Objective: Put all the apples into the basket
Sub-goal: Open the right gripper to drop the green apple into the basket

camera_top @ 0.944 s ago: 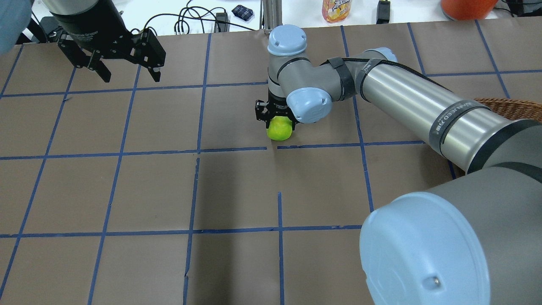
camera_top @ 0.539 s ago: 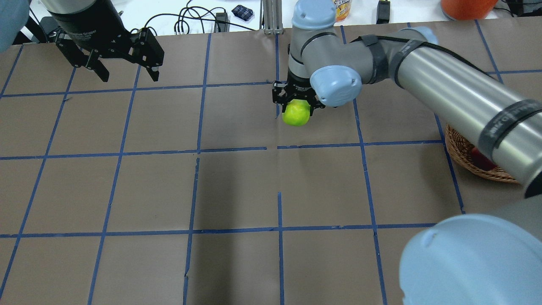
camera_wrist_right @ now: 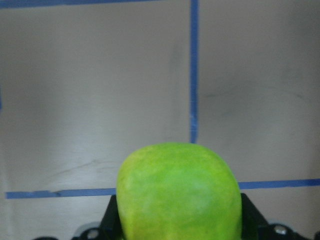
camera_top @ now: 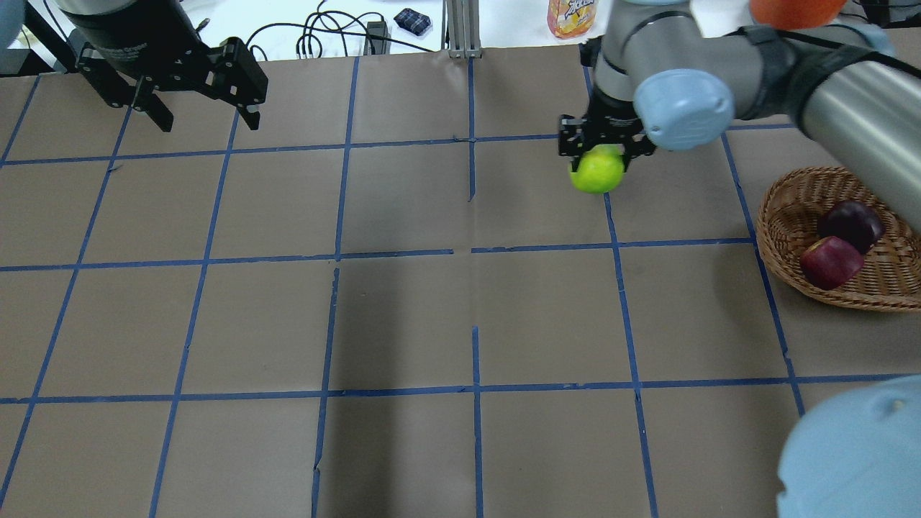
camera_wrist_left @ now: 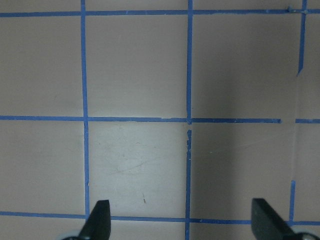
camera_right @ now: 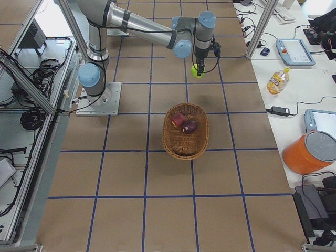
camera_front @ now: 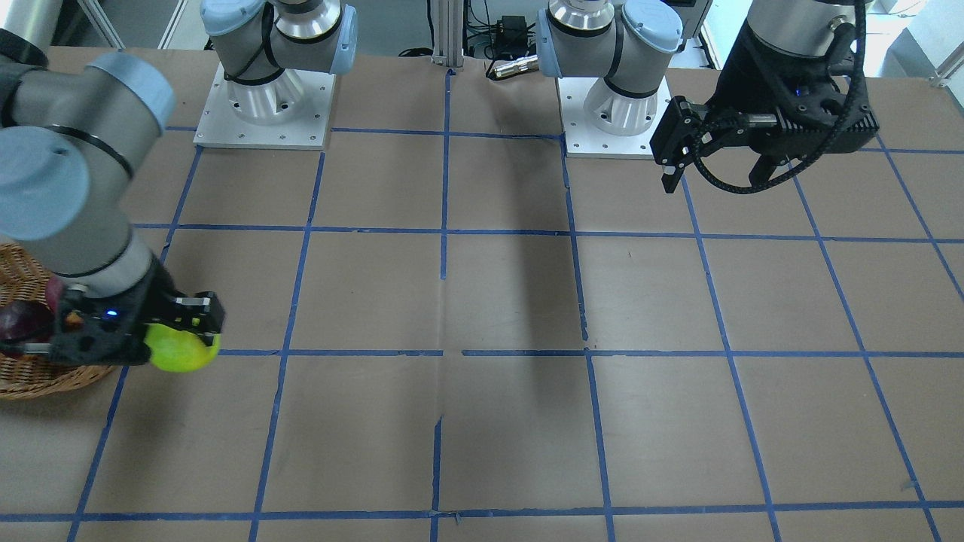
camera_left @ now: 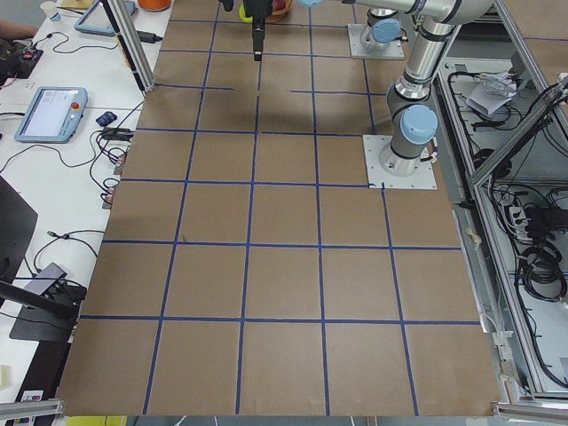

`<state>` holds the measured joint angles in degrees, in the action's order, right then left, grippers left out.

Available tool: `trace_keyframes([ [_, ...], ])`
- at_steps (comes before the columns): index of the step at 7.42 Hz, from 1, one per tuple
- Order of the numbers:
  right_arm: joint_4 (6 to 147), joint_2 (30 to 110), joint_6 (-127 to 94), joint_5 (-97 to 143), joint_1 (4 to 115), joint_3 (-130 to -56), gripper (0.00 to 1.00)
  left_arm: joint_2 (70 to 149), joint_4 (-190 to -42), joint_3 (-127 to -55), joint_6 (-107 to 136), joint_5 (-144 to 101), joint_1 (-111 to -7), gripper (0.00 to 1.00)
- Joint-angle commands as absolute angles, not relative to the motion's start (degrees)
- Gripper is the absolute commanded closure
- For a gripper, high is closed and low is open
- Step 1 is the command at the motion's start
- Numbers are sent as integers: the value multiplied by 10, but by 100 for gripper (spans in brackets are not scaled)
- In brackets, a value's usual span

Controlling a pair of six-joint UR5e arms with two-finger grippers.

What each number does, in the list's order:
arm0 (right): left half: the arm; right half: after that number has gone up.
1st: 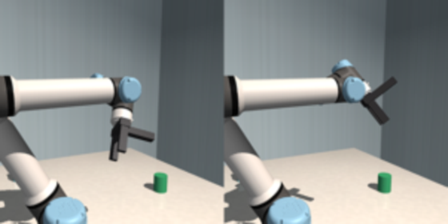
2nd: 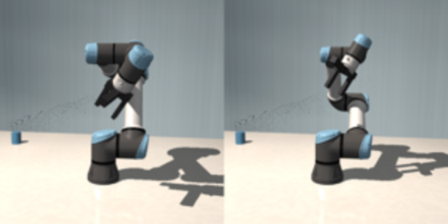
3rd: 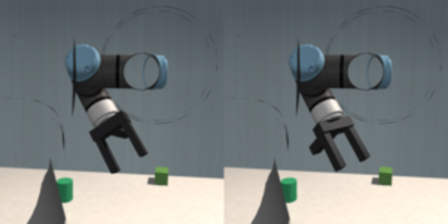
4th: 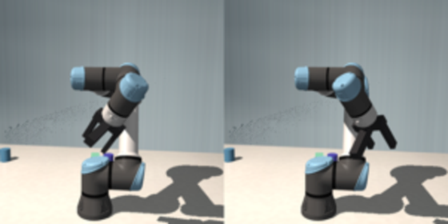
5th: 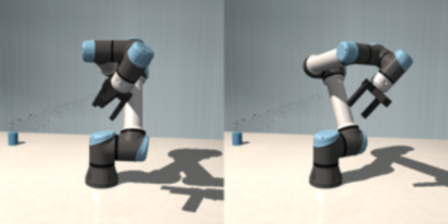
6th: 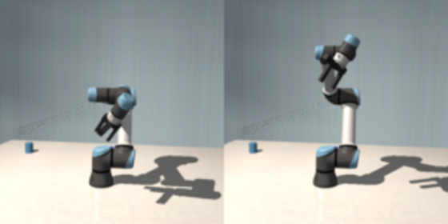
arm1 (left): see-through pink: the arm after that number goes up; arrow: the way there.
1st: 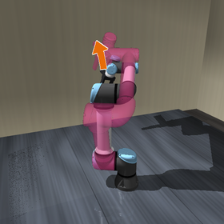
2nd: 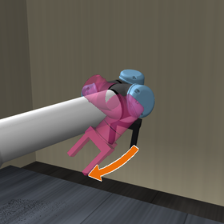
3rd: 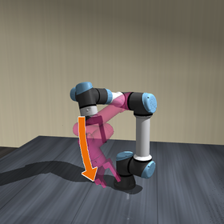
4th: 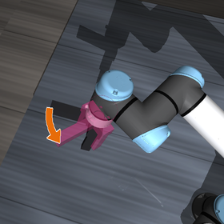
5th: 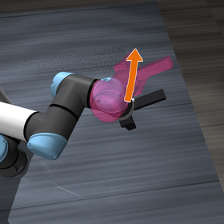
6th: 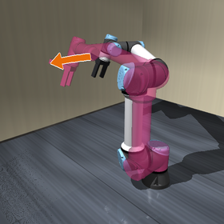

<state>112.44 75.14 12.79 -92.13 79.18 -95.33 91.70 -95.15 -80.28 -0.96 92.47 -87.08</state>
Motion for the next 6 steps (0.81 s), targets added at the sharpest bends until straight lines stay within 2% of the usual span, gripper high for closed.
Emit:
trace_keyframes([
  [1, 1156, 768, 322, -927, 650, -971, 43, 911, -954, -833, -8, 922, -873, 0],
  [4, 1225, 723, 485, -879, 495, -971, 44, 910, -950, -838, -9, 925, -882, 0],
  [5, 1240, 705, 509, -874, 473, -971, 33, 910, -949, -838, -8, 925, -882, 0],
  [6, 1240, 701, 508, -874, 472, -969, 0, 909, -949, -839, -8, 925, -882, 0],
])
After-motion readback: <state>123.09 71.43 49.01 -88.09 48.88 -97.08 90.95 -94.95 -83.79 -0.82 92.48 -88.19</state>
